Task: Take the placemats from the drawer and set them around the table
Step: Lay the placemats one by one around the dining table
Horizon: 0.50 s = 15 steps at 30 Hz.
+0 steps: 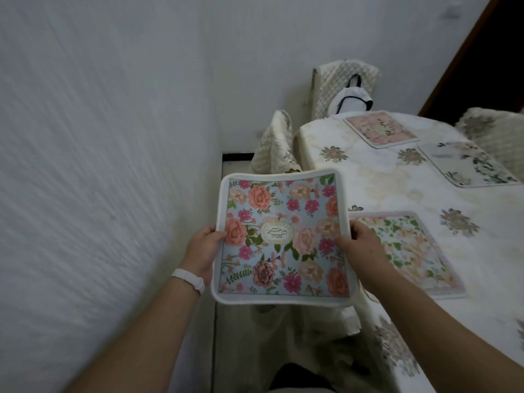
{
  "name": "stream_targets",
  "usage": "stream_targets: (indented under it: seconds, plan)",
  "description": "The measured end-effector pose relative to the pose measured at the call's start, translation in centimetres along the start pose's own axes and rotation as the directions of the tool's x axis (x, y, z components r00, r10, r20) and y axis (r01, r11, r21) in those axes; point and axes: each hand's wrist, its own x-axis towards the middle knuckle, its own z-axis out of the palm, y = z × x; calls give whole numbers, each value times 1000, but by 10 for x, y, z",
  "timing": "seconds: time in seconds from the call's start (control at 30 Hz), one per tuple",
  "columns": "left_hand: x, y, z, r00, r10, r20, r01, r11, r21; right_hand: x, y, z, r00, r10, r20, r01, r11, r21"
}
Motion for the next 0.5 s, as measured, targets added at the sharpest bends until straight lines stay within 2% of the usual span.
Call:
stream_targets:
  seconds: [0.2, 0.5]
  plan:
    - [60, 28, 41, 997, -23, 68, 17, 996, 87, 42, -1, -10, 995, 21, -96, -17, 999, 43]
    - [168, 82, 96, 988, -38, 147, 5, 976, 218, 149, -5, -12, 971, 142, -192, -126, 988, 91]
